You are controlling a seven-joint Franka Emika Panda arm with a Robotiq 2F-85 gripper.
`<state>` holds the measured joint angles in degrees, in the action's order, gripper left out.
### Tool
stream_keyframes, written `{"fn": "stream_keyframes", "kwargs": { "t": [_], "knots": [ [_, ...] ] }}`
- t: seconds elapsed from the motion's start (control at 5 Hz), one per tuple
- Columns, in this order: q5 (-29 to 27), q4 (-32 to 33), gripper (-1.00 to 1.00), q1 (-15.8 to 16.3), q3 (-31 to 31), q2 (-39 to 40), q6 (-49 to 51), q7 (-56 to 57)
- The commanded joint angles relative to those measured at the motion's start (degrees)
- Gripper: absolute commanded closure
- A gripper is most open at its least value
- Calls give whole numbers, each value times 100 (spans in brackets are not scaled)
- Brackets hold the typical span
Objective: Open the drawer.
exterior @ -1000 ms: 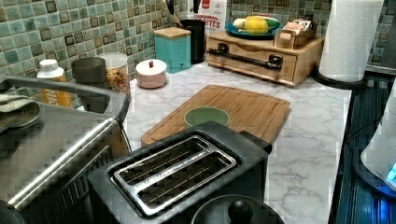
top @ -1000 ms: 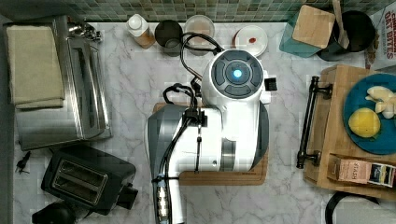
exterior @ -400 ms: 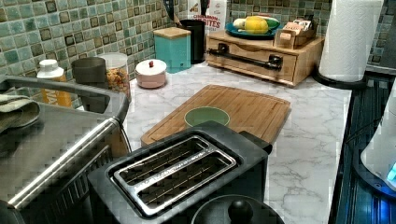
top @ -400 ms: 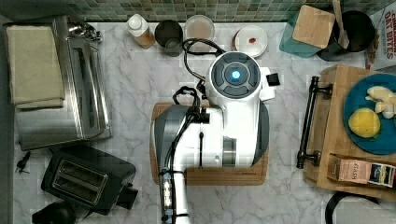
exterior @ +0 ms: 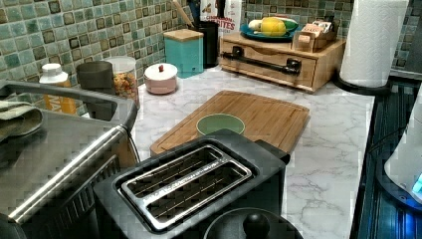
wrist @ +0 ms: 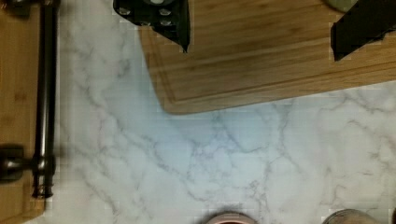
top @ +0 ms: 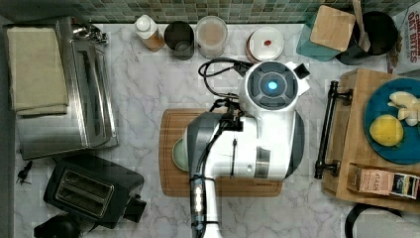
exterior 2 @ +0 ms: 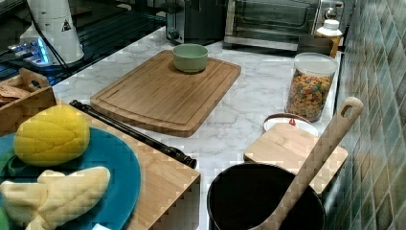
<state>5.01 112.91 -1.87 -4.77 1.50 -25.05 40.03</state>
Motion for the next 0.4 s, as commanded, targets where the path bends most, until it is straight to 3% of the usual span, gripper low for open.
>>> {"fn": "stream_keyframes", "kwargs": {
  "t": [0.2,0.4],
  "knots": [
    [544,-76,-100,-693,-778,456,-868,928],
    [805,-226,-100,-727,-835,705,-907,765]
  ]
}}
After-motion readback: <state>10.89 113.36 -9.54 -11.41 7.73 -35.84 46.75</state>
